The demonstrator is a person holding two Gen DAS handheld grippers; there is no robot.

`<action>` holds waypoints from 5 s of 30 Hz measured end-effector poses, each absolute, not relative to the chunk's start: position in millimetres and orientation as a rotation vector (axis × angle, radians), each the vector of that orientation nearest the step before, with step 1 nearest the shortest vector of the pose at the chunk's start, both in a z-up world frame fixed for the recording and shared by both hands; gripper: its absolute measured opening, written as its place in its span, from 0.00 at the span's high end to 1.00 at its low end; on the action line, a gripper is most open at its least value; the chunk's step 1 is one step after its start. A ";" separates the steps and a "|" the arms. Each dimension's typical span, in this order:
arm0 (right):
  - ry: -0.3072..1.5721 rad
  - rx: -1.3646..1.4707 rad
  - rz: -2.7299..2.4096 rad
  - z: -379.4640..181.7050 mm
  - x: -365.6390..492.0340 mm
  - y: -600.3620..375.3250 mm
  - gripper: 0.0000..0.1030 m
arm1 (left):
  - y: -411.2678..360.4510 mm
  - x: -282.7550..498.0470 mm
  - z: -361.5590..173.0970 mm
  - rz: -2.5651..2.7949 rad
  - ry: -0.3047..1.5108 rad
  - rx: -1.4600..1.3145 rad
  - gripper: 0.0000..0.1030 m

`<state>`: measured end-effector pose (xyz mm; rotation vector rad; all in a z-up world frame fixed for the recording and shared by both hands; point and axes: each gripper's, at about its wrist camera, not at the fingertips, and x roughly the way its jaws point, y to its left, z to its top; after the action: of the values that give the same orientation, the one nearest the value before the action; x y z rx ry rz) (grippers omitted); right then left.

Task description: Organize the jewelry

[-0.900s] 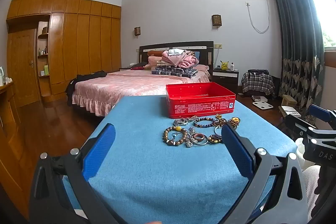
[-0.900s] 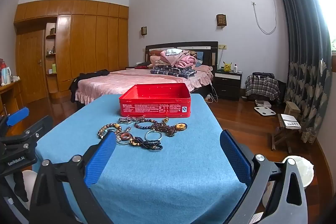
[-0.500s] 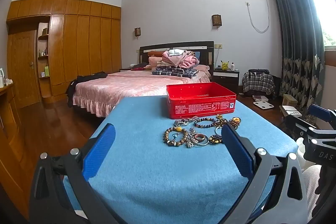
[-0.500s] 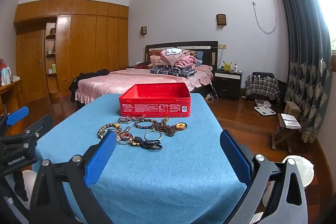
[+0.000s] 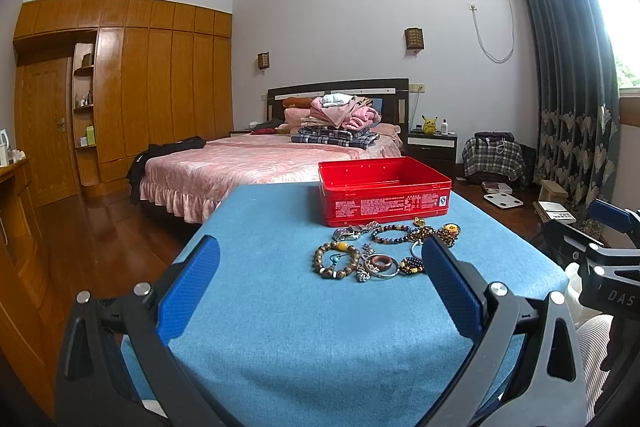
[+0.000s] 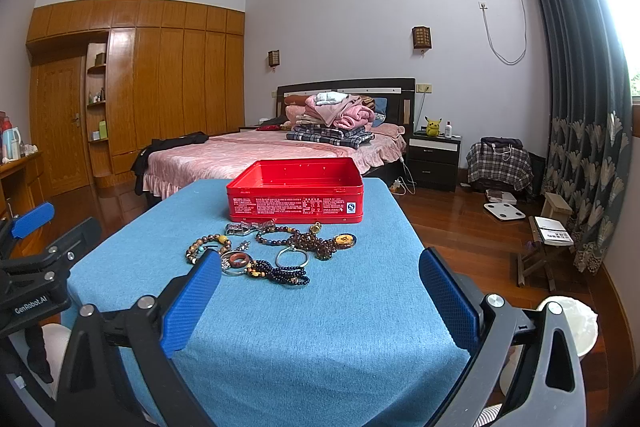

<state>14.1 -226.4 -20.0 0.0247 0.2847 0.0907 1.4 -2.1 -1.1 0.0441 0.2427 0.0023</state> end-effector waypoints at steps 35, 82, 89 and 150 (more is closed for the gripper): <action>0.286 0.026 0.091 -19.9 13.9 -227.7 0.06 | 2.8 0.4 -0.9 0.003 0.243 0.042 0.05; 0.360 0.006 0.113 -41.0 48.4 -226.8 0.06 | 4.0 35.9 -11.9 0.010 0.331 0.028 0.05; 0.405 0.003 0.152 -49.5 80.9 -225.1 0.06 | 10.5 72.0 -27.4 -0.015 0.421 -0.009 0.05; 0.787 0.177 0.331 -90.8 155.5 -224.2 0.60 | 26.8 150.0 -68.8 -0.066 0.787 -0.121 0.61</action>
<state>155.5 -224.2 -90.8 0.1769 0.7871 0.3311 150.0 26.8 -68.8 -0.1209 0.7869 -0.0655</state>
